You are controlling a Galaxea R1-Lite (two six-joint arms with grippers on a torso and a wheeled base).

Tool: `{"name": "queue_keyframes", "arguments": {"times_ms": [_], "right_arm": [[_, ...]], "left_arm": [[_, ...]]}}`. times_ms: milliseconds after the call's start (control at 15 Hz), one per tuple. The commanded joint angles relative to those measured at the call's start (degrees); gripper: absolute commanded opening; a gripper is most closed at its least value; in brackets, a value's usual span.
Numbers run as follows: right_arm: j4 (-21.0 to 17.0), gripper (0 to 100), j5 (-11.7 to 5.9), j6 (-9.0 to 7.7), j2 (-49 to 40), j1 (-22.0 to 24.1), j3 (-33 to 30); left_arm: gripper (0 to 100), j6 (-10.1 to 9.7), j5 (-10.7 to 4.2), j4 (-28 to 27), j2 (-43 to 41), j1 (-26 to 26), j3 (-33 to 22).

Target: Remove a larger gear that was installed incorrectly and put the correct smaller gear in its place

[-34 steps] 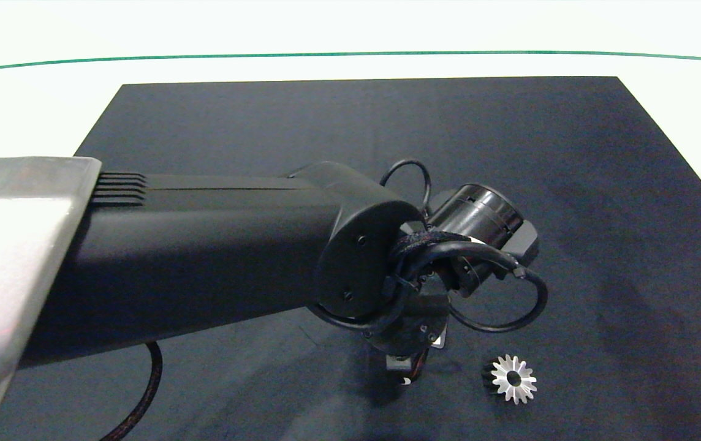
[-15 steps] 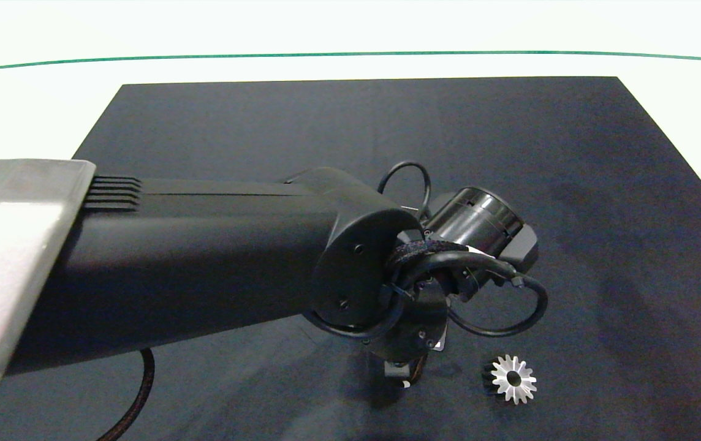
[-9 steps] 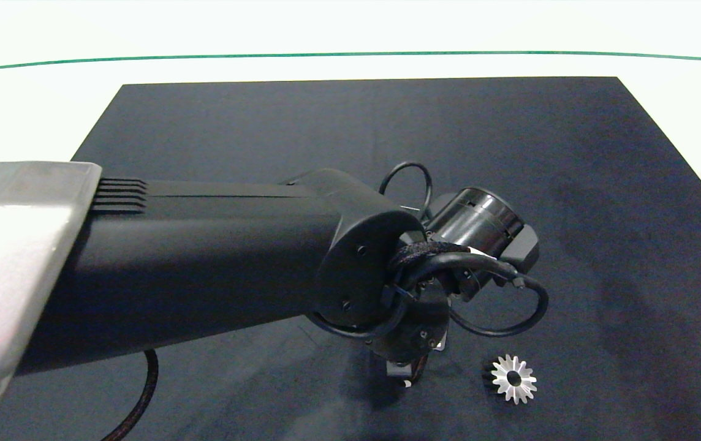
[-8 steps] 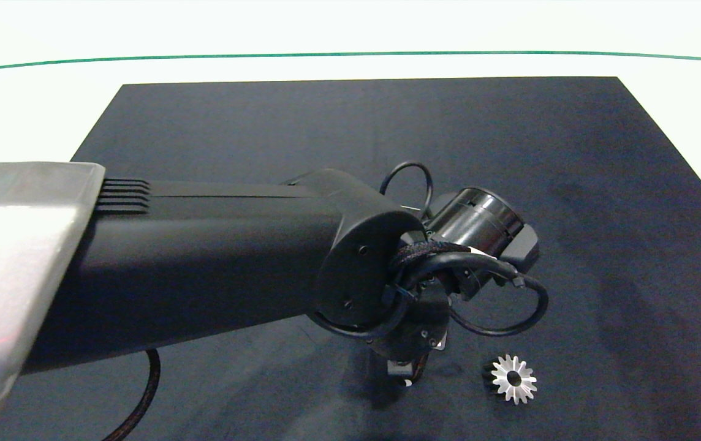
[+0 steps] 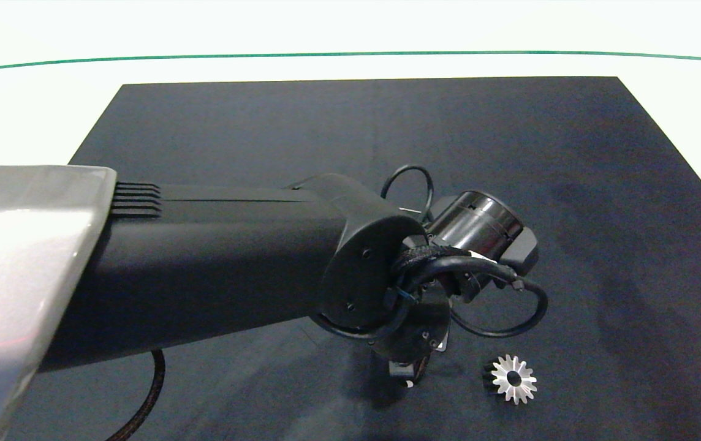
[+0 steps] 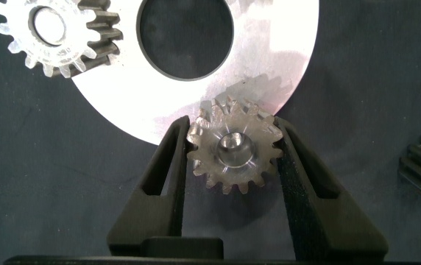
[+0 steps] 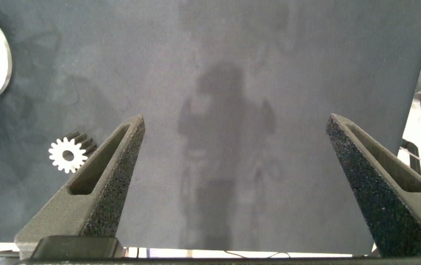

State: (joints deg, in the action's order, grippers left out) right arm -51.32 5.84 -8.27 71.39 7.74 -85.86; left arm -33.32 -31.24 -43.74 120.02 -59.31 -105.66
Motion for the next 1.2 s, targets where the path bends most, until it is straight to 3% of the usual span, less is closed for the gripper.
{"name": "queue_keyframes", "arguments": {"times_ms": [67, 267, 333, 800, 1000, 1200], "right_arm": [[-0.27, 100, 0.05, -0.08, -0.02, -0.01, -0.01], [-0.27, 100, 0.05, -0.08, -0.02, -0.01, -0.01], [-0.27, 100, 0.05, -0.08, -0.02, -0.01, -0.01], [-0.27, 100, 0.05, -0.08, -0.02, -0.01, -0.01], [-0.27, 100, 0.05, -0.08, -0.02, -0.01, 0.08], [-0.27, 100, -0.21, -0.26, 0.07, 0.17, 0.08]], "left_arm": [[16, -0.35, -0.31, 0.23, -1.36, -0.02, 1.59], [16, -0.43, -0.31, 1.55, -1.63, -0.02, 2.82], [100, -0.35, -0.31, 1.55, -1.63, -0.02, 2.82], [100, -0.35, -0.31, 1.46, -2.42, -0.19, 3.00], [100, 0.09, -0.22, 0.94, -6.81, 0.68, 3.61], [100, 0.53, -0.31, -7.68, -18.68, 6.75, 5.11]]}}
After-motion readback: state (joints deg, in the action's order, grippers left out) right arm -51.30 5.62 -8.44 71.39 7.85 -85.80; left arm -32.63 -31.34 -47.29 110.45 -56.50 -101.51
